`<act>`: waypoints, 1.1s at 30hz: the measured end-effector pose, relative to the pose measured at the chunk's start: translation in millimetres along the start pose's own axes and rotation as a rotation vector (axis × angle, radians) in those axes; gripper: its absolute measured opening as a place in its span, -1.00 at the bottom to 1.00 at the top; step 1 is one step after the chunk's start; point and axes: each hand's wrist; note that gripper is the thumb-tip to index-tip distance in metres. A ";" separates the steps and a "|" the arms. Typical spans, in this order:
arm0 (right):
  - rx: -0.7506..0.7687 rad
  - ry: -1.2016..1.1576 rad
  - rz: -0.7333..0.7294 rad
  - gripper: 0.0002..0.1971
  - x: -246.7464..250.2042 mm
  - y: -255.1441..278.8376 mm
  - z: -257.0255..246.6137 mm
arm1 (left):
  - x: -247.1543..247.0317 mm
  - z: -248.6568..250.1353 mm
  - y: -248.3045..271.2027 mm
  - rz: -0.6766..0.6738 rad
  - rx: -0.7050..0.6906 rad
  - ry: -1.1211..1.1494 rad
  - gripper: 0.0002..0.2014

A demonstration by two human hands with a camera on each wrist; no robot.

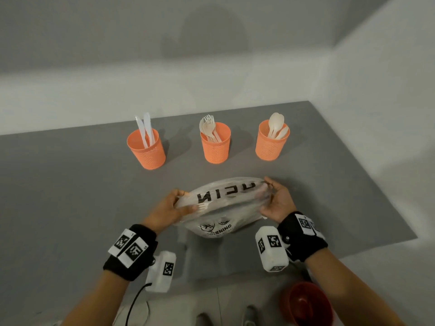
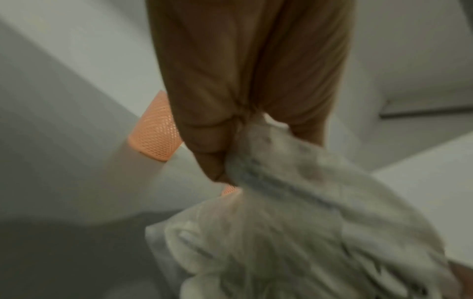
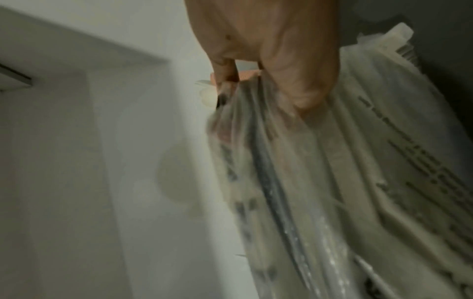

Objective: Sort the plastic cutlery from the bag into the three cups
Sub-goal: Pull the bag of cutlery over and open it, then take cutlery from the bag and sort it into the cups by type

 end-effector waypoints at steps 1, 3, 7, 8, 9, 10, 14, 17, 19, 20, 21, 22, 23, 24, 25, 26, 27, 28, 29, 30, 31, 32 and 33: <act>-0.024 0.063 -0.021 -0.58 1.1 -0.6 0.9 | -2.2 1.8 0.1 0.073 -0.004 -0.024 -0.76; -0.092 0.163 -0.085 -0.44 0.3 5.2 0.9 | -6.8 2.2 -0.2 0.126 0.078 0.156 -0.84; -0.163 0.491 -0.105 -0.63 18.7 3.5 -1.8 | -5.5 8.0 -3.0 0.024 0.399 0.787 -0.73; -0.160 0.608 -0.098 -0.69 23.5 0.1 -3.2 | -5.2 7.9 -5.3 0.023 0.464 0.851 -0.73; -0.113 0.709 -0.058 -0.64 23.6 1.2 -5.1 | -7.1 8.4 -8.4 0.045 0.512 0.878 -0.72; -0.041 0.826 -0.016 -0.53 20.4 1.8 -6.2 | -8.3 8.5 -11.1 0.095 0.524 0.877 -0.69; 0.527 1.296 0.284 -0.33 11.6 13.7 -6.1 | -14.0 13.3 -14.3 0.460 0.177 0.153 -0.77; 0.849 1.609 0.227 -0.59 11.4 22.1 1.3 | -19.0 18.3 -0.7 0.583 -0.179 -0.146 -0.66; 0.946 1.802 0.130 -0.83 8.4 24.4 10.9 | -28.4 16.4 6.4 0.515 -0.289 -0.288 -0.77; 0.939 1.864 0.102 -0.89 8.0 22.9 16.1 | -34.3 13.1 8.9 0.482 -0.299 -0.359 -0.84; 0.892 1.926 0.097 -0.85 7.5 21.0 21.9 | -40.0 8.0 10.2 0.455 -0.280 -0.414 -0.87; 0.809 1.979 0.113 -0.78 8.6 17.5 27.2 | -44.3 4.8 11.6 0.440 -0.235 -0.449 -0.85; 0.724 2.009 0.152 -0.74 9.0 14.5 30.6 | -46.8 3.3 12.0 0.435 -0.173 -0.449 -0.79; 0.650 2.022 0.196 -0.69 8.5 13.2 31.7 | -47.7 4.5 12.6 0.424 -0.111 -0.432 -0.70; 0.602 2.019 0.229 -0.63 8.1 12.2 30.5 | -47.0 7.4 12.7 0.400 -0.055 -0.421 -0.62; 0.578 2.013 0.243 -0.54 6.4 12.3 27.3 | -45.4 11.6 12.1 0.371 -0.011 -0.425 -0.56; 0.562 2.006 0.234 -0.46 3.8 13.0 23.1 | -43.5 16.6 10.8 0.342 0.016 -0.449 -0.51; 0.549 1.991 0.213 -0.41 0.1 14.4 19.0 | -41.3 20.8 9.2 0.322 0.019 -0.477 -0.49; 0.549 1.965 0.198 -0.38 -3.3 15.7 15.1 | -39.1 24.5 7.7 0.307 0.008 -0.498 -0.48; 0.558 1.937 0.188 -0.36 -6.6 16.8 11.5 | -37.1 28.2 6.1 0.298 -0.017 -0.505 -0.47; 0.572 1.916 0.175 -0.34 -9.3 17.6 8.2 | -34.8 31.0 4.2 0.290 -0.048 -0.496 -0.47; 0.593 1.899 0.167 -0.33 -10.9 18.4 4.9 | -33.0 33.9 2.7 0.288 -0.086 -0.474 -0.46; 0.622 1.881 0.165 -0.33 -11.2 18.8 2.0 | -31.5 36.2 0.9 0.293 -0.122 -0.449 -0.44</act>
Point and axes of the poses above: each hand's wrist, its own y-axis away from the middle knuckle, its own x-axis out of the back of the hand, z = x × y, and after that the axes turned 1 degree about z, right-handed
